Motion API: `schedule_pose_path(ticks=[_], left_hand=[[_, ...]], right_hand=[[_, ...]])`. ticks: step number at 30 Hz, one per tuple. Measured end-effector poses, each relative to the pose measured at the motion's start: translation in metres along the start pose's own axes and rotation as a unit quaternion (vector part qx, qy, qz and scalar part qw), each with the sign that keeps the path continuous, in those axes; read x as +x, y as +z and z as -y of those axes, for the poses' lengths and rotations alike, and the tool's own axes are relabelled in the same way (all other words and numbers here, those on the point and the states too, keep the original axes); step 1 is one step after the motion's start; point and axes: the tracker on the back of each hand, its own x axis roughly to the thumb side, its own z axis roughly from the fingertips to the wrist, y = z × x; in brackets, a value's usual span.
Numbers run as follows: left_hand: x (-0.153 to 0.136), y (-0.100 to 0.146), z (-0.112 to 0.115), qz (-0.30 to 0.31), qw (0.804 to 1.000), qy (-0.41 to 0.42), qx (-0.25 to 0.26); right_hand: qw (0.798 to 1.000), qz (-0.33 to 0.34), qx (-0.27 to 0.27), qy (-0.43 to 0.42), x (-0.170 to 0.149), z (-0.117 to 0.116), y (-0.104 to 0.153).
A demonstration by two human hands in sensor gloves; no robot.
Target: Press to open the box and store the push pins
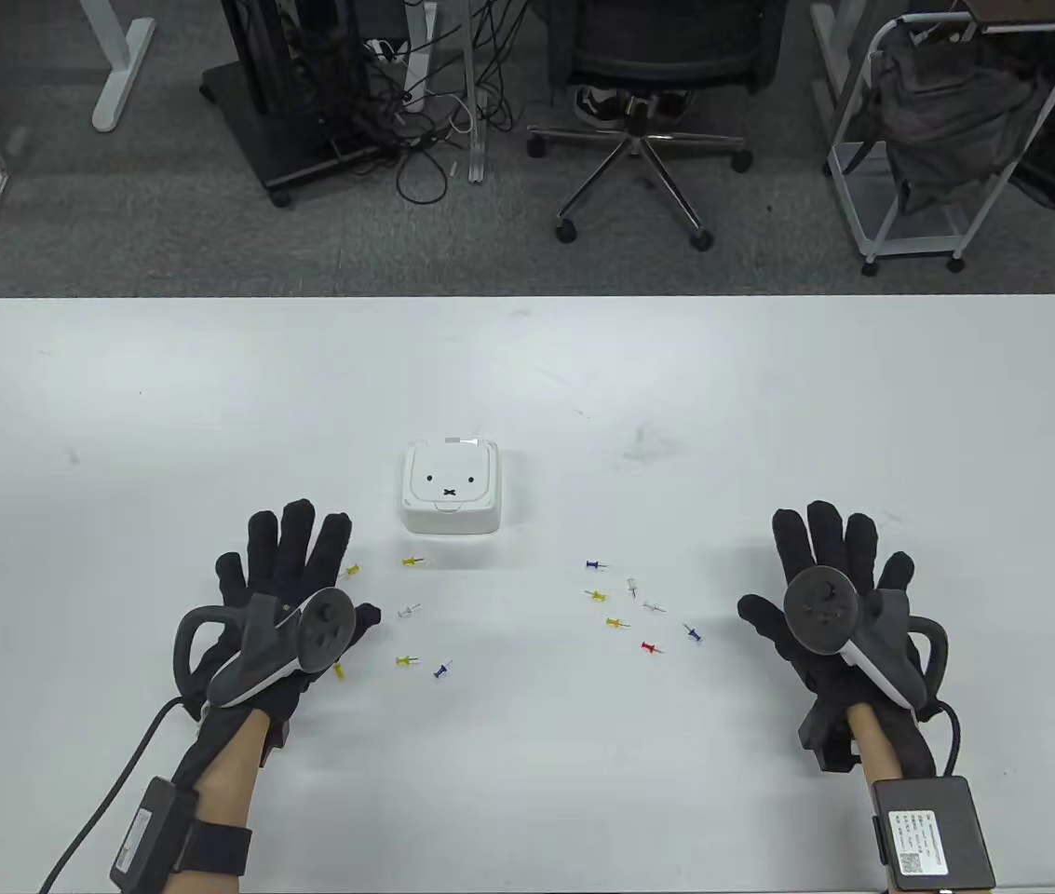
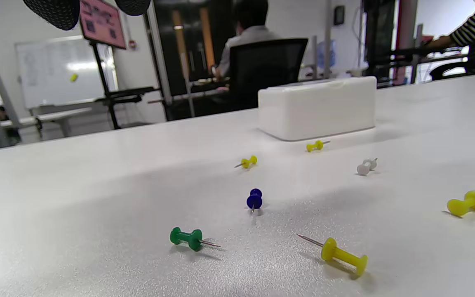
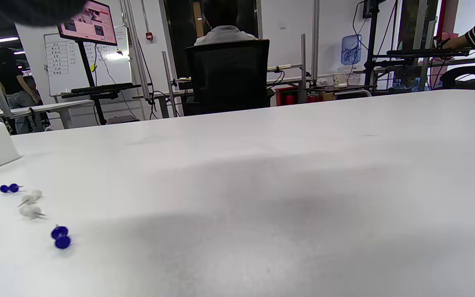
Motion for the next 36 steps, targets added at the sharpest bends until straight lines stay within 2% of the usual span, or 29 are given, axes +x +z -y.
schedule_pose_path(ticks=[18, 26, 29, 36], left_hand=[[0.004, -0.002, 0.001, 0.006, 1.000, -0.001, -0.002], [0.011, -0.013, -0.005, 0.021, 1.000, 0.015, 0.000], [0.013, -0.023, -0.013, 0.031, 0.999, 0.022, 0.004], [0.028, -0.070, -0.025, 0.040, 0.998, 0.030, -0.040]], right_hand=[[1.000, -0.001, -0.008, -0.009, 0.001, 0.004, -0.002], [1.000, 0.000, -0.011, -0.015, -0.001, 0.004, -0.002], [1.000, -0.004, 0.000, -0.018, -0.002, 0.001, -0.003], [1.000, -0.006, 0.008, -0.013, -0.004, -0.003, -0.004]])
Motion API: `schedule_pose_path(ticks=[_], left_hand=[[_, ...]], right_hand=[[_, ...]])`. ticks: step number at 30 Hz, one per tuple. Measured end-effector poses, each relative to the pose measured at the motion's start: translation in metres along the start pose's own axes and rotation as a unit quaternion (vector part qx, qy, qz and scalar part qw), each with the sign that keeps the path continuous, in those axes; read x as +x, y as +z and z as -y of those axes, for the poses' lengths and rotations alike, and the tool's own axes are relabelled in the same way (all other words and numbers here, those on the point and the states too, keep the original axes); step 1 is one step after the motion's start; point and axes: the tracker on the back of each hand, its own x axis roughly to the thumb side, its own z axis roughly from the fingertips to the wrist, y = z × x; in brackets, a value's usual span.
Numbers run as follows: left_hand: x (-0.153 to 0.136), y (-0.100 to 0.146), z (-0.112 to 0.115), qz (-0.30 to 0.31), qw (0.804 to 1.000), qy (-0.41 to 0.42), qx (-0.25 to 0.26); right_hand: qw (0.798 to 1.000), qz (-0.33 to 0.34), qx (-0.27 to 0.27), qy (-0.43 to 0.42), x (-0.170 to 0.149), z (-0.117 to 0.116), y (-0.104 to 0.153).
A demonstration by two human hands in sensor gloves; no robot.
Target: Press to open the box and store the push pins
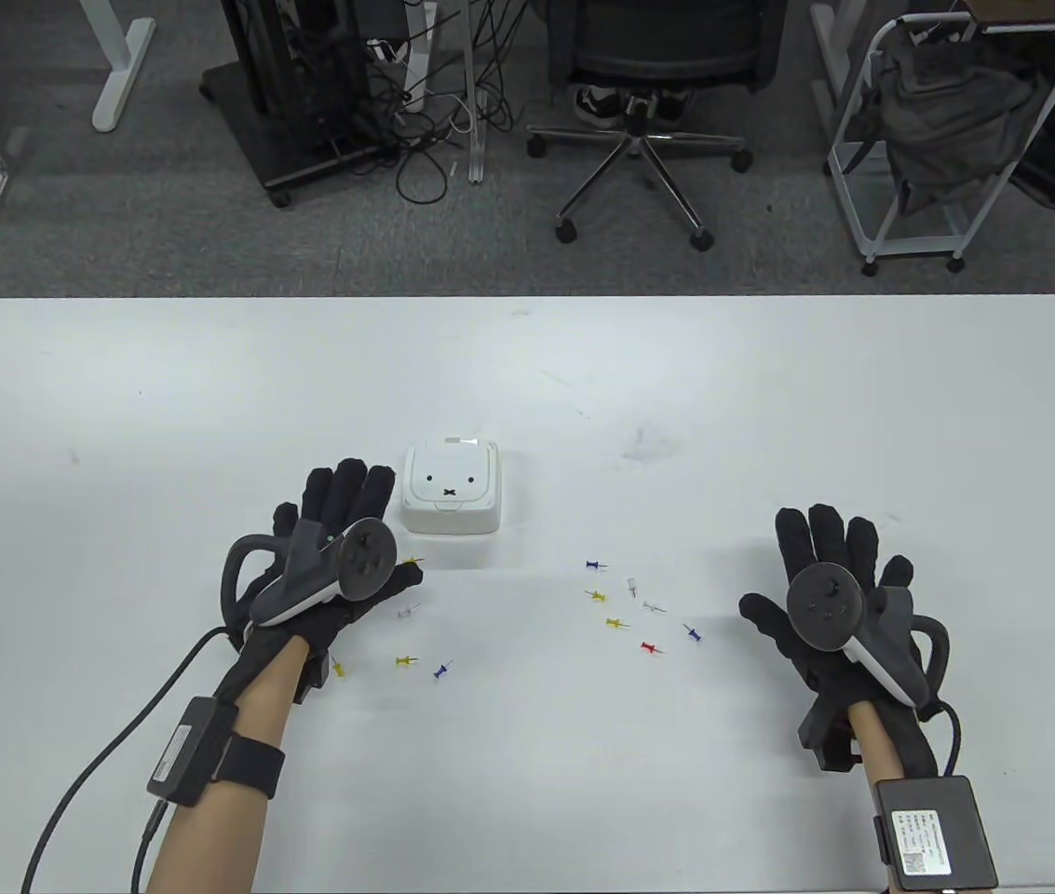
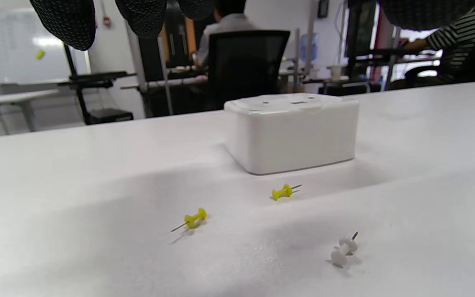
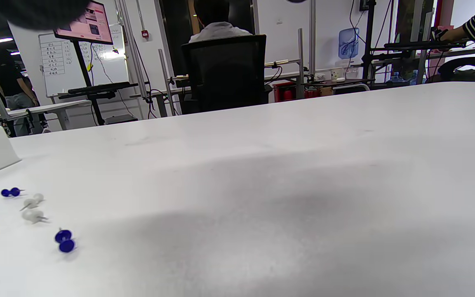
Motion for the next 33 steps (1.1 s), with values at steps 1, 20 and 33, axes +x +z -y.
schedule_pose_path(ticks=[1, 20, 33], left_hand=[[0.003, -0.007, 0.001, 0.002, 1.000, 0.009, -0.006], [0.032, -0.120, 0.023, 0.001, 0.995, -0.056, -0.078], [0.041, -0.100, 0.007, 0.030, 0.996, -0.070, -0.054]], right_hand=[[1.000, 0.000, -0.001, -0.002, 0.000, 0.001, 0.000], [1.000, 0.010, 0.017, 0.020, 0.005, -0.007, 0.000], [1.000, 0.019, 0.014, 0.018, 0.007, -0.007, 0.001]])
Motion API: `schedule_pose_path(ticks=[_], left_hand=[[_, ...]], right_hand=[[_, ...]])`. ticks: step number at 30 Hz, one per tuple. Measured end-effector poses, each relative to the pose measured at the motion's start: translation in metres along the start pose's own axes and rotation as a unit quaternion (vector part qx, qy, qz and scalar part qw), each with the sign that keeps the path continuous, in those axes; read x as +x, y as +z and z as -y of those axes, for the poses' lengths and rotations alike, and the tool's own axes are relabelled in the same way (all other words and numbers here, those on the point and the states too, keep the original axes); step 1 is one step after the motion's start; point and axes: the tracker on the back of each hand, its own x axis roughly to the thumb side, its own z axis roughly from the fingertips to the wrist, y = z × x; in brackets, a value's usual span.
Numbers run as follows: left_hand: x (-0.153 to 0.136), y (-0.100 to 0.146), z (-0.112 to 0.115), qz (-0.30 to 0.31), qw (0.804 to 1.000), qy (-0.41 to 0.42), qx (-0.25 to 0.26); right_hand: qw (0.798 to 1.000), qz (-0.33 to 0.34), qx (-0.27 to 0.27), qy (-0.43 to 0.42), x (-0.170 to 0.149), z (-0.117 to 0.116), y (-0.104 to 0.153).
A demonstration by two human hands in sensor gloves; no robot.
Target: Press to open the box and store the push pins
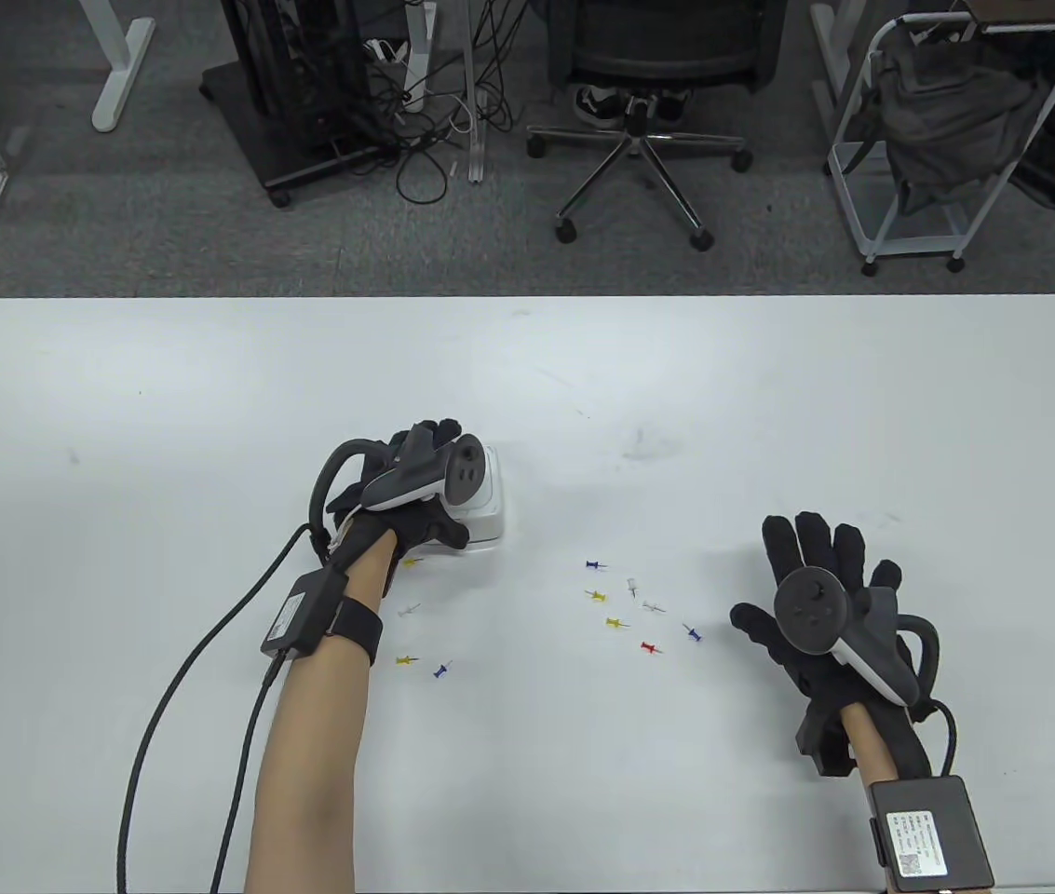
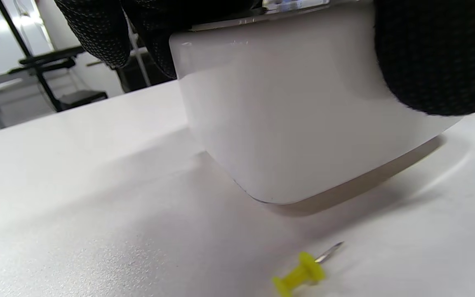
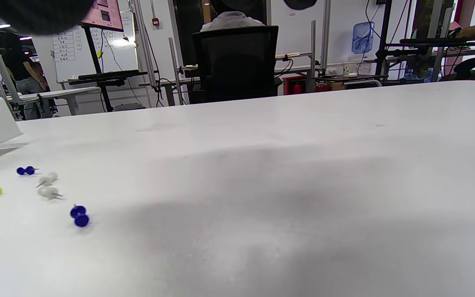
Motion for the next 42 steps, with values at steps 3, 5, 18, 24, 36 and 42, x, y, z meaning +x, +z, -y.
schedule_pose_path(ticks=[3, 5, 18, 24, 36, 42], left_hand=[[0.009, 0.017, -0.007, 0.017, 1.000, 0.010, 0.020], [0.015, 0.026, -0.009, 0.026, 0.999, 0.011, 0.027], [0.061, 0.061, -0.002, 0.086, 0.996, -0.013, 0.031], [0.071, 0.056, 0.011, 0.090, 0.996, -0.019, 0.018], [0.069, 0.063, 0.015, 0.098, 0.995, -0.021, -0.017], [0.059, 0.086, 0.013, 0.088, 0.996, -0.028, 0.011]], right_hand=[[1.000, 0.003, 0.001, 0.002, 0.001, -0.001, 0.000], [1.000, 0.003, 0.002, 0.000, 0.001, 0.000, 0.000], [1.000, 0.005, 0.002, 0.004, 0.002, 0.000, 0.001], [1.000, 0.005, 0.003, 0.003, 0.002, 0.000, 0.001], [1.000, 0.008, 0.006, -0.001, 0.003, 0.000, 0.001], [1.000, 0.017, -0.003, -0.002, 0.005, 0.001, 0.003]])
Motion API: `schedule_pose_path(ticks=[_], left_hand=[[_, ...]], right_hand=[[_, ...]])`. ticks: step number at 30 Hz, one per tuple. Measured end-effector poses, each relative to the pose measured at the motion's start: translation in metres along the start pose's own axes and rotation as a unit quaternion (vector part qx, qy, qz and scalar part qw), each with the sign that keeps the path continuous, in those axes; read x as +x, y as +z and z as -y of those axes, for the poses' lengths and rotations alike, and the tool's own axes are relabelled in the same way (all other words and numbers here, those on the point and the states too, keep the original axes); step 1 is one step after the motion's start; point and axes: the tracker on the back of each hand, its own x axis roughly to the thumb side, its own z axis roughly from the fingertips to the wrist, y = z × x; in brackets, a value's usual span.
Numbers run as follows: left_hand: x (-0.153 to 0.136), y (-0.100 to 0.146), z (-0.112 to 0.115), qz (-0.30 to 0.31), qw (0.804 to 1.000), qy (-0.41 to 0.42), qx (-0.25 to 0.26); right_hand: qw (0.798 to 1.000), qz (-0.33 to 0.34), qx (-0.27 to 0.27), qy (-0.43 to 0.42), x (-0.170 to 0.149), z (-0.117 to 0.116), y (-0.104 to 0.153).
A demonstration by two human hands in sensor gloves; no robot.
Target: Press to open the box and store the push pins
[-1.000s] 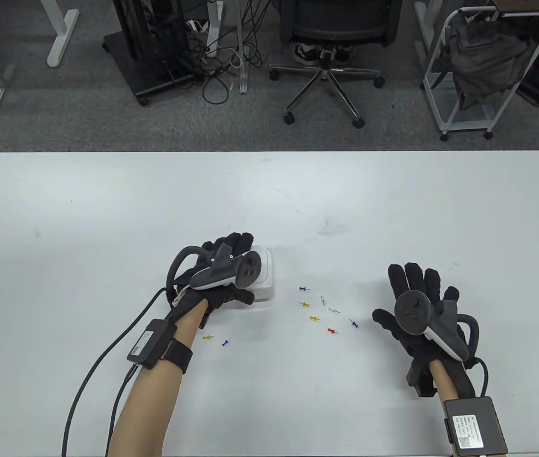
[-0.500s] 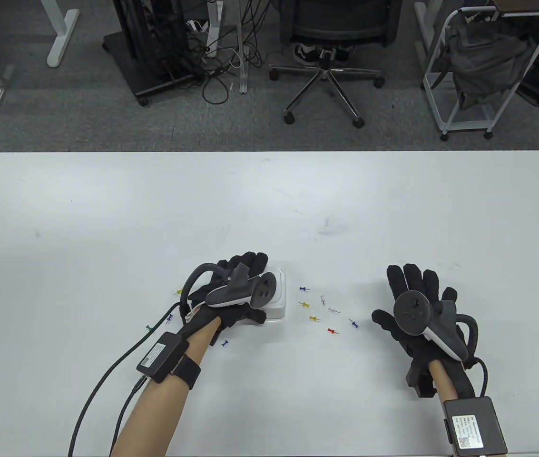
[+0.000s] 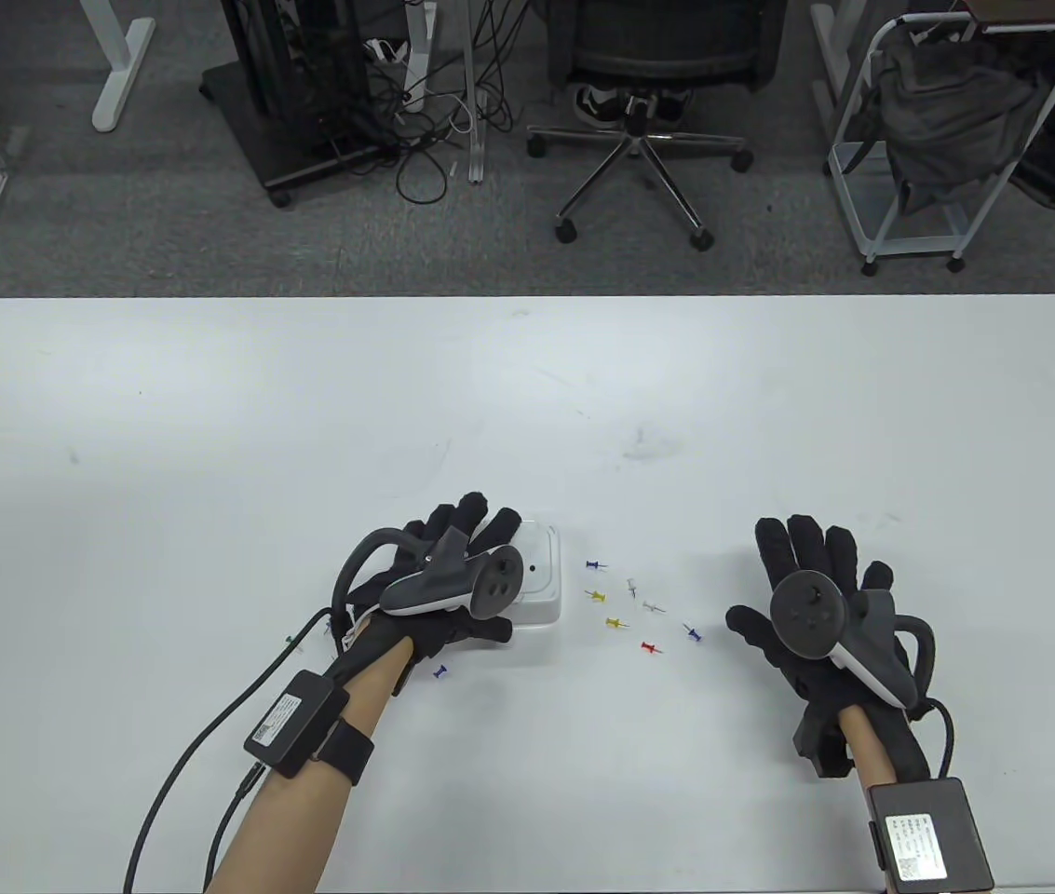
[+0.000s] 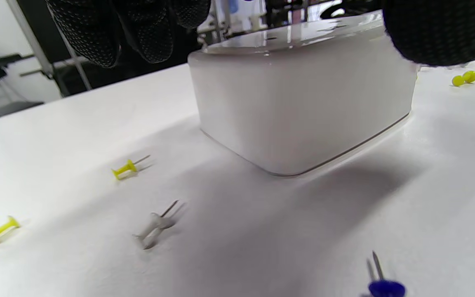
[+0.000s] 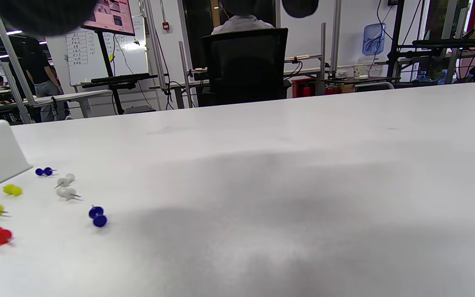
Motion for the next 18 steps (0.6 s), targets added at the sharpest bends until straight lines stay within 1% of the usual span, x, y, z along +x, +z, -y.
schedule_pose_path(ticks=[4, 5, 6, 9, 10, 12, 13, 18], left_hand=[[-0.001, 0.018, 0.000, -0.004, 1.000, -0.014, 0.021], [-0.001, 0.025, 0.000, -0.004, 0.999, -0.017, 0.036], [0.000, 0.030, 0.001, -0.004, 0.999, -0.019, 0.040], [0.005, 0.042, 0.005, 0.000, 1.000, -0.026, 0.017], [0.008, 0.047, 0.006, 0.006, 0.999, -0.031, 0.029], [0.013, 0.052, 0.009, 0.017, 0.998, -0.048, 0.048], [0.016, 0.054, 0.010, 0.018, 0.997, -0.054, 0.049], [0.027, 0.052, 0.013, 0.031, 0.996, -0.080, 0.035]], right_hand=[[1.000, 0.002, 0.003, 0.003, 0.001, -0.001, 0.000], [1.000, 0.003, 0.002, 0.003, 0.001, -0.001, 0.000], [1.000, 0.004, 0.001, 0.003, 0.001, -0.001, 0.000], [1.000, 0.006, 0.002, 0.004, 0.002, -0.001, 0.000], [1.000, 0.006, 0.003, 0.004, 0.002, -0.001, 0.000], [1.000, 0.006, 0.005, 0.005, 0.002, -0.001, 0.000], [1.000, 0.006, 0.005, 0.005, 0.002, -0.001, 0.000], [1.000, 0.007, 0.007, 0.006, 0.003, -0.002, 0.001]])
